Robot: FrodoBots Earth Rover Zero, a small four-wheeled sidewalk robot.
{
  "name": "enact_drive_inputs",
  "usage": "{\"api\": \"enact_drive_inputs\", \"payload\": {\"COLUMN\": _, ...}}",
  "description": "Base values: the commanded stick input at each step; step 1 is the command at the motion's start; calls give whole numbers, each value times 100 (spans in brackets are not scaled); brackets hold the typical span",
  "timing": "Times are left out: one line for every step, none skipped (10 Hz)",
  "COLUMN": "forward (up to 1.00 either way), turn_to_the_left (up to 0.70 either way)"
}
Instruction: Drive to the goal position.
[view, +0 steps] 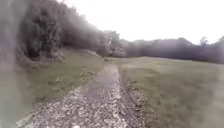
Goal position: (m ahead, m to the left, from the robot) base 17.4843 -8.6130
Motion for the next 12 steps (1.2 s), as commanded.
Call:
{"api": "enact_drive_inputs", "payload": {"forward": 100, "turn_to_the_left": 0}}
{"api": "enact_drive_inputs", "payload": {"forward": 100, "turn_to_the_left": 0}}
{"api": "enact_drive_inputs", "payload": {"forward": 100, "turn_to_the_left": 0}}
{"api": "enact_drive_inputs", "payload": {"forward": 100, "turn_to_the_left": 0}}
{"api": "enact_drive_inputs", "payload": {"forward": 100, "turn_to_the_left": 0}}
{"api": "enact_drive_inputs", "payload": {"forward": 100, "turn_to_the_left": 0}}
{"api": "enact_drive_inputs", "payload": {"forward": 100, "turn_to_the_left": 0}}
{"api": "enact_drive_inputs", "payload": {"forward": 100, "turn_to_the_left": 0}}
{"api": "enact_drive_inputs", "payload": {"forward": 100, "turn_to_the_left": 0}}
{"api": "enact_drive_inputs", "payload": {"forward": 100, "turn_to_the_left": 0}}
{"api": "enact_drive_inputs", "payload": {"forward": 100, "turn_to_the_left": 0}}
{"api": "enact_drive_inputs", "payload": {"forward": 100, "turn_to_the_left": 0}}
